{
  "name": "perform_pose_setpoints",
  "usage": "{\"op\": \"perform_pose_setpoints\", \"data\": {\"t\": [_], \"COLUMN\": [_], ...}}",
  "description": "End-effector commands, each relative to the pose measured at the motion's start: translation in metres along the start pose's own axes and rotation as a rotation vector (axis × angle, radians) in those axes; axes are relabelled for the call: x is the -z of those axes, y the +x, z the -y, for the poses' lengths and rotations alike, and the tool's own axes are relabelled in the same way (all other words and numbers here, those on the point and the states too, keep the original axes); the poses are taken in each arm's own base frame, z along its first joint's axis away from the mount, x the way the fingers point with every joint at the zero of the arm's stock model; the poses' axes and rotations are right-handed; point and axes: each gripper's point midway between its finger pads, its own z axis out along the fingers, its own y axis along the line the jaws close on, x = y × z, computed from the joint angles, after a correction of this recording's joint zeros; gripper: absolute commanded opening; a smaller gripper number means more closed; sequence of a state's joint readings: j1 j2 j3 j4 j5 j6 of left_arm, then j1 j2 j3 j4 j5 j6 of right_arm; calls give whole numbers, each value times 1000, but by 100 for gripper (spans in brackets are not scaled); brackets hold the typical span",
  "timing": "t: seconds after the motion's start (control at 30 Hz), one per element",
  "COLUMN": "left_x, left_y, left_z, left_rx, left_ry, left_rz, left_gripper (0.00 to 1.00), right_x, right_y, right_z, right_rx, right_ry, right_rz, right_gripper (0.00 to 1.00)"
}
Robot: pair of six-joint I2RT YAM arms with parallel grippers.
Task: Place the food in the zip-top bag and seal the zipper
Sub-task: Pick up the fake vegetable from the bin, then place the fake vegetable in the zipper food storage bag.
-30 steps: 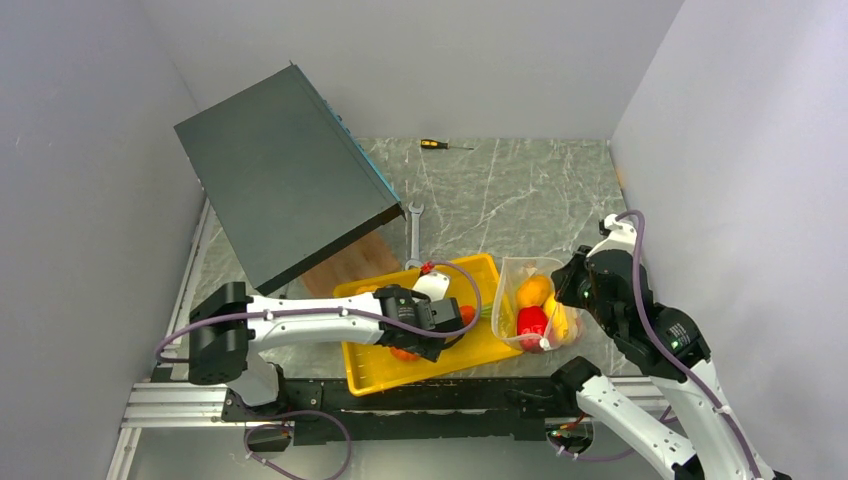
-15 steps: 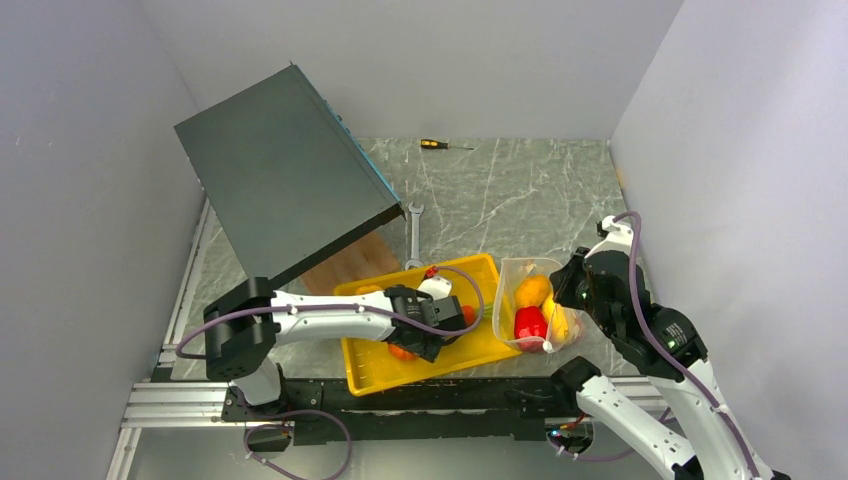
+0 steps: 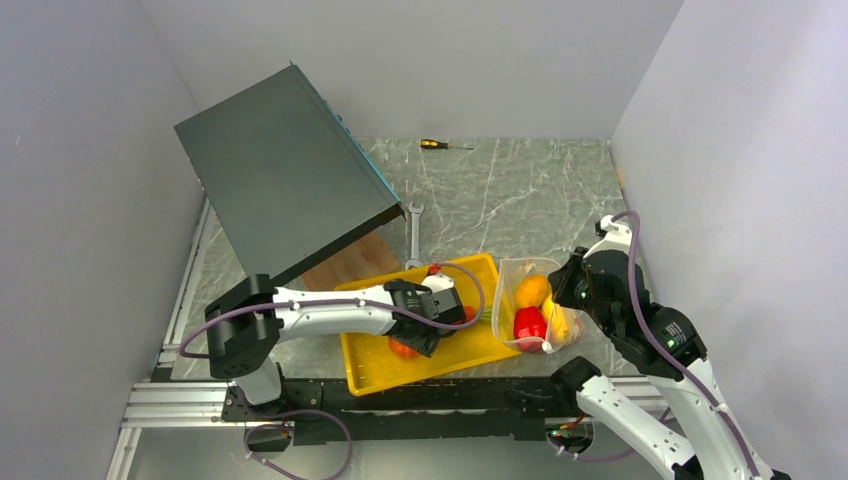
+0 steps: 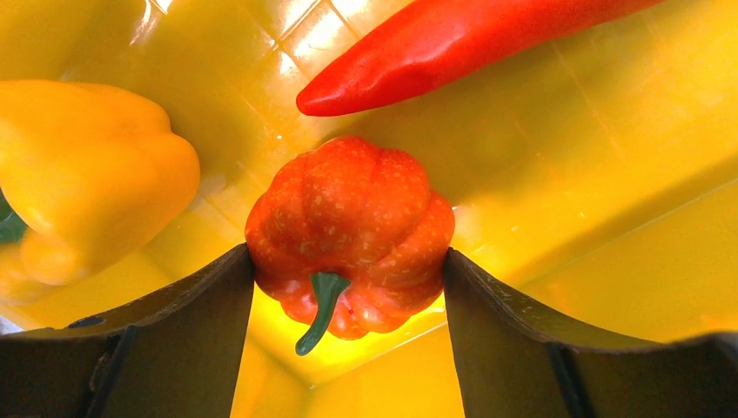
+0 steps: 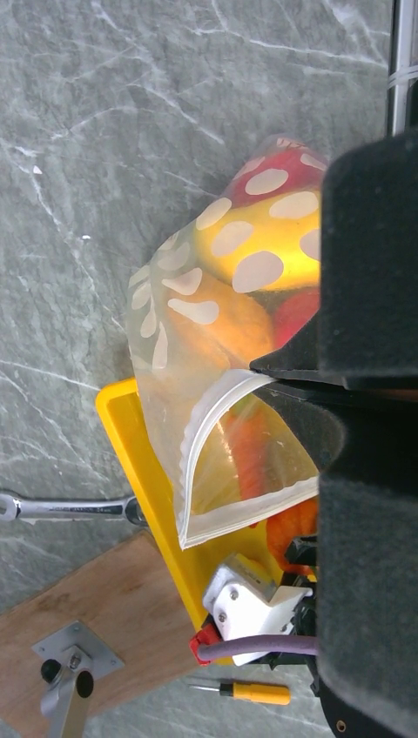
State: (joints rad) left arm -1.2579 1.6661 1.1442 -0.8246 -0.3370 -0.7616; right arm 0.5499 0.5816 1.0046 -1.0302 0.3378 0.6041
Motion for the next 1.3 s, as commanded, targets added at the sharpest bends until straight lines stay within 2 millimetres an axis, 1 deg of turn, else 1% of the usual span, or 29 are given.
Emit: {"op": "perform_pose_setpoints", "data": {"t": [0.0, 0.1, 0.2, 0.27, 0.37, 0.47, 0.53, 0.57, 0.63, 0.7, 0.73, 0.8, 0.93, 1.03, 1.1, 1.17, 1.27], "left_x": [8, 25, 48, 64, 93, 130, 158, 177, 205, 229, 237, 244, 241, 227, 213, 200, 182], "left_y": [-6, -18, -35, -46, -66, -90, -107, -115, -131, -147, -153, -162, -179, -187, -190, -194, -197], "left_z": [12, 12, 14, 17, 26, 41, 52, 58, 68, 80, 85, 95, 116, 131, 141, 146, 146], "left_rx": [-6, -9, -9, -6, 2, 31, 45, 47, 53, 49, 42, 24, -7, -8, -2, 9, 34], "left_ry": [41, 49, 66, 85, 153, 294, 411, 488, 597, 694, 723, 755, 763, 764, 755, 732, 671], "left_rz": [3, 42, 95, 133, 214, 320, 408, 462, 556, 642, 668, 695, 685, 653, 624, 603, 579], "left_gripper": [57, 53, 50, 50, 49, 48, 48, 48, 49, 49, 49, 50, 49, 49, 48, 48, 47], "right_x": [2, 2, 2, 1, 1, 3, 4, 4, 5, 6, 7, 8, 12, 15, 17, 18, 21], "right_y": [-10, -11, -11, -10, -10, -11, -13, -13, -14, -15, -16, -17, -21, -25, -27, -27, -28], "right_z": [-8, -8, -9, -10, -11, -12, -14, -15, -18, -20, -22, -26, -31, -32, -32, -32, -33], "right_rx": [-9, -8, -5, -4, 1, 4, 2, 1, -2, -4, -8, -13, -18, -21, -23, -24, -28], "right_ry": [-37, -41, -44, -48, -55, -64, -72, -80, -90, -101, -109, -127, -149, -155, -159, -162, -169], "right_rz": [40, 45, 43, 40, 41, 42, 45, 44, 44, 45, 46, 45, 48, 59, 65, 67, 69], "right_gripper": [0, 0, 0, 0, 0, 0, 0, 0, 0, 0, 0, 0, 0, 0, 0, 0, 0]}}
